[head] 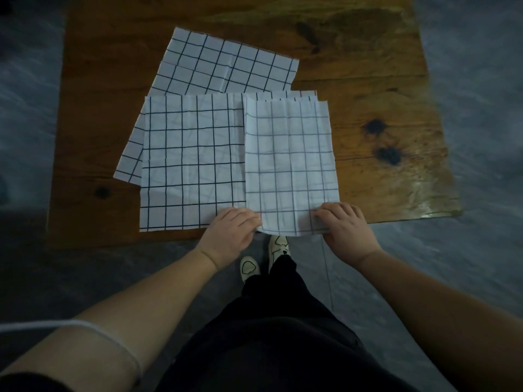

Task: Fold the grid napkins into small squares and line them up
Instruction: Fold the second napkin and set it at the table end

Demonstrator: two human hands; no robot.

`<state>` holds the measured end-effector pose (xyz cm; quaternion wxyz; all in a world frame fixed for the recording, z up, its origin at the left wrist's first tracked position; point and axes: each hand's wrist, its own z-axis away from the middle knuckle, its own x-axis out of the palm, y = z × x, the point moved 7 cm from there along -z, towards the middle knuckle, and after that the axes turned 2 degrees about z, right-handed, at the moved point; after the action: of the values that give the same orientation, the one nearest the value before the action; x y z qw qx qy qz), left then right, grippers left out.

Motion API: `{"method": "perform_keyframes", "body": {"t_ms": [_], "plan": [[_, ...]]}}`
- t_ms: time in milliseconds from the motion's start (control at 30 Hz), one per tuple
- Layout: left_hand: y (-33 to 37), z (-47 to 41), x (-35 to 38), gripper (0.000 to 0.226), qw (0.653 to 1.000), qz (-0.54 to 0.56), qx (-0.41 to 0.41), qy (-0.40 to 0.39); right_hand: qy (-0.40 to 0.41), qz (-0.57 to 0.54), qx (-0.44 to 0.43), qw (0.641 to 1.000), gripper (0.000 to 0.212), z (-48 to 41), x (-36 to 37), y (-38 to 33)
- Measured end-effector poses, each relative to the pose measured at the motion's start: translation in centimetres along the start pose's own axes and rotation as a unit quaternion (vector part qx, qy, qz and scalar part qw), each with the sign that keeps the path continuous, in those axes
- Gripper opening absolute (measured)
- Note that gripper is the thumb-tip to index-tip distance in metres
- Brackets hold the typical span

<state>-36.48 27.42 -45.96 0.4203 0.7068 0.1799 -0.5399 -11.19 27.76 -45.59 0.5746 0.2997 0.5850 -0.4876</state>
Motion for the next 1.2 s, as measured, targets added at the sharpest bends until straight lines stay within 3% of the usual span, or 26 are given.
{"method": "perform_keyframes", "body": {"t_ms": [267,700,800,1033,1200], "plan": [[-0.1,0.3,-2.0,0.037,0.996,0.072,-0.041,0.023,0.011,-0.007,0.014,1.000,0.055,0.6,-0.8,-0.9],[-0.2,2.5,-4.5,0.041,0.994,0.090,-0.046,0.044,0.072,0.033,0.017,0.997,0.016,0.5,-4.7,-2.4],[0.0,2.5,-5.3,0.040,0.991,0.109,-0.063,0.045,0.098,0.034,0.008,0.995,0.018,0.6,-6.0,-2.9],[-0.9,-0.4,-8.7,0.033,0.966,0.196,-0.157,0.067,0.132,0.009,0.028,0.991,0.024,-1.3,-9.4,-2.6],[-3.2,-5.0,-11.9,0.022,0.922,0.284,-0.228,0.127,0.136,-0.012,0.039,0.990,0.014,-5.8,-12.0,-1.2]]}}
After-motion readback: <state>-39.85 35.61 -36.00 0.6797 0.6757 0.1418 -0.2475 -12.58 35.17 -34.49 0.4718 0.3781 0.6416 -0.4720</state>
